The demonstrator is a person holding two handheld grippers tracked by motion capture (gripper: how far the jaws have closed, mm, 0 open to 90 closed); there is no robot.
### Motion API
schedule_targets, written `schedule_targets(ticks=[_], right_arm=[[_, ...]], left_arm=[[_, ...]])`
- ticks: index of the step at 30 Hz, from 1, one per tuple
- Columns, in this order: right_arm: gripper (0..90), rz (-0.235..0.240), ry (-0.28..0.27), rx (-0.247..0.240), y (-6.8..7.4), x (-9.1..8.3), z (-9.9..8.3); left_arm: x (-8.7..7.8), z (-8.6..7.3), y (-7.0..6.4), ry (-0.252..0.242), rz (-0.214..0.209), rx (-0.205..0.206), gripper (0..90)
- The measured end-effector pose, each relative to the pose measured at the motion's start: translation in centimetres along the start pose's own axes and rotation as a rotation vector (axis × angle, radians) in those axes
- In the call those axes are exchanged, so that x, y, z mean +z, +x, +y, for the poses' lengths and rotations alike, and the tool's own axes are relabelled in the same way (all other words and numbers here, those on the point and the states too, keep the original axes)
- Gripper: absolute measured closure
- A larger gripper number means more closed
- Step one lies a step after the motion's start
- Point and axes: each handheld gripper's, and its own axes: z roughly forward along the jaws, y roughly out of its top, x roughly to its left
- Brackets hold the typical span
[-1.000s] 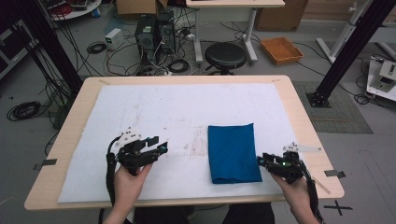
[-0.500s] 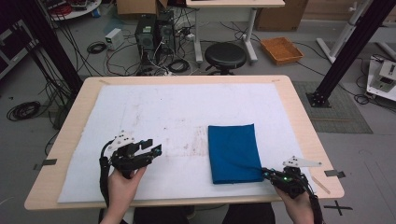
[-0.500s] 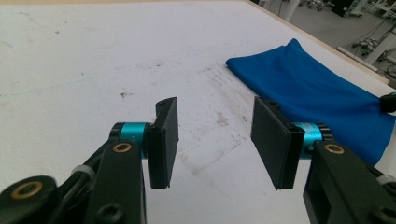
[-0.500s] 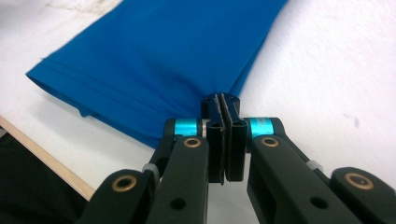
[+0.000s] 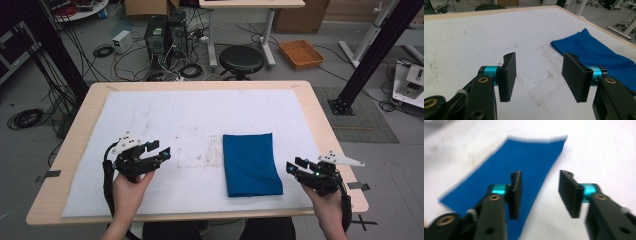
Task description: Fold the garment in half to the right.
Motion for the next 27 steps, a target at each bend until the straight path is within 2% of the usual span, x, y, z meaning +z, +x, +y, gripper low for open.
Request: schedule_targets(ticks=[3, 5, 10, 14, 17, 27], right_arm=[[41.8, 0.009, -0.05, -0.004, -0.6, 0.2, 1.9], [38.8, 0.009, -0.064, -0.009, -1.1, 0.6, 3.0], [33.7, 0.009, -0.093, 0.0, -2.0, 1.5, 4.5], [32.3, 0.003, -0.087, -0.002, -2.5, 1.9, 4.4], [31.8, -0.006, -0.082, -0.004, -2.9, 1.9, 4.1], [30.7, -0.019, -0.076, -0.005, -3.3, 1.9, 3.9]], left_arm=[[0.1, 0.7, 0.3, -0.014, 0.022, 0.034, 42.1], [0.1, 1.0, 0.6, -0.019, 0.033, 0.057, 39.7], [0.0, 0.9, 1.1, -0.032, 0.078, 0.09, 37.6], [-0.3, 0.4, 1.7, -0.03, 0.108, 0.105, 37.5], [-0.4, 0.1, 2.0, -0.028, 0.12, 0.095, 37.5], [-0.8, -0.3, 2.3, -0.031, 0.131, 0.095, 35.7]])
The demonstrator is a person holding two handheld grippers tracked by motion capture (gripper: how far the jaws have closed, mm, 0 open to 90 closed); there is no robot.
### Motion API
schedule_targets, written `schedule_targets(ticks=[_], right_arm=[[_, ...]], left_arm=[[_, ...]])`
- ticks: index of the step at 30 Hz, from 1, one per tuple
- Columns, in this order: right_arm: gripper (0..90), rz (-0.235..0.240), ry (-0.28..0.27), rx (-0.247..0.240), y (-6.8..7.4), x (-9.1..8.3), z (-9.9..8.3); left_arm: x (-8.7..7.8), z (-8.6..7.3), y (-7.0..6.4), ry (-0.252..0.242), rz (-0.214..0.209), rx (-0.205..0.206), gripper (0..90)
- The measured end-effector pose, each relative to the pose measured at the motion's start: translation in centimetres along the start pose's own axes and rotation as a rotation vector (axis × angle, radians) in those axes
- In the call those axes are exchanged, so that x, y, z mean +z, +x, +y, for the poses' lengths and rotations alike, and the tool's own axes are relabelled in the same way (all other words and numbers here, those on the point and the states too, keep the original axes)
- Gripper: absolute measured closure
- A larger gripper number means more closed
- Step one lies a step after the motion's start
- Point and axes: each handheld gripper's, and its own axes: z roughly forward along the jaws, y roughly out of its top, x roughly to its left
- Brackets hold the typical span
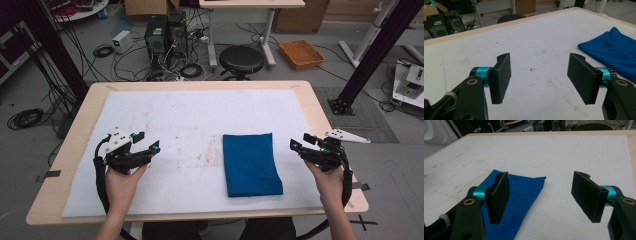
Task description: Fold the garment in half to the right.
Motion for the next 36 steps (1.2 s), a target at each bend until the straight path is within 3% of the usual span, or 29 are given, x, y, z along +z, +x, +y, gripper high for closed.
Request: schedule_targets(ticks=[36], right_arm=[[29.5, 0.002, 0.033, -0.012, -0.04, 0.7, -0.29]], left_arm=[[0.13, -0.5, -0.19, 0.025, -0.003, 0.001, 35.1]])
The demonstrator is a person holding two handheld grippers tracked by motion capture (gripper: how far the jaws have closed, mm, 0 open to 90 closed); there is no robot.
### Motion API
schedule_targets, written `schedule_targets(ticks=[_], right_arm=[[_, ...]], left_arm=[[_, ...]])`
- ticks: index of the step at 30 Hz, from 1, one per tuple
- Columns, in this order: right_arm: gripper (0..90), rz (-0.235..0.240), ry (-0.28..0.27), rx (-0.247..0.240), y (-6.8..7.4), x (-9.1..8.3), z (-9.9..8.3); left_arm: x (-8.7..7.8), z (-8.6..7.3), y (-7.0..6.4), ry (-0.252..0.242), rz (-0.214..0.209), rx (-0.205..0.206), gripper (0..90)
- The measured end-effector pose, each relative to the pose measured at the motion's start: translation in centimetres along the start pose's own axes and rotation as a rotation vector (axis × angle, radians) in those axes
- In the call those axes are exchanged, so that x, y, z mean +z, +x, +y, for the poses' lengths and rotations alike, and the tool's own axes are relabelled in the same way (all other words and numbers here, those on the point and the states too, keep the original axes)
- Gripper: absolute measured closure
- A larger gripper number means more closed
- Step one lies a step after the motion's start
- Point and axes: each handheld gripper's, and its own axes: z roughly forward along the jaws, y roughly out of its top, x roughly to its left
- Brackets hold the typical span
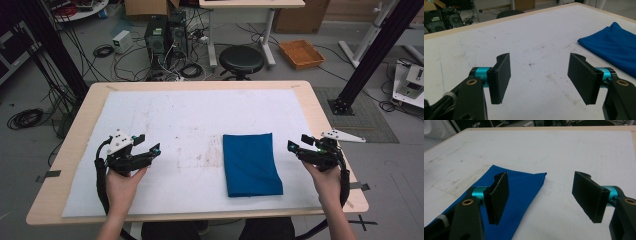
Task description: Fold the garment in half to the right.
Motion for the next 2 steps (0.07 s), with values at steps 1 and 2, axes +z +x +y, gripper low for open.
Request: schedule_targets(ticks=[1, 2], right_arm=[[29.4, 0.0, 0.0, -0.001, -0.02, 0.05, 0.01], [29.4, 0.001, -0.001, 0.0, -0.04, 0.11, 0.02]], left_arm=[[-0.01, 0.0, -0.01, 0.0, 0.001, 0.0, 35.1], [-0.03, 0.0, 0.0, 0.001, 0.001, 0.001, 35.0]])
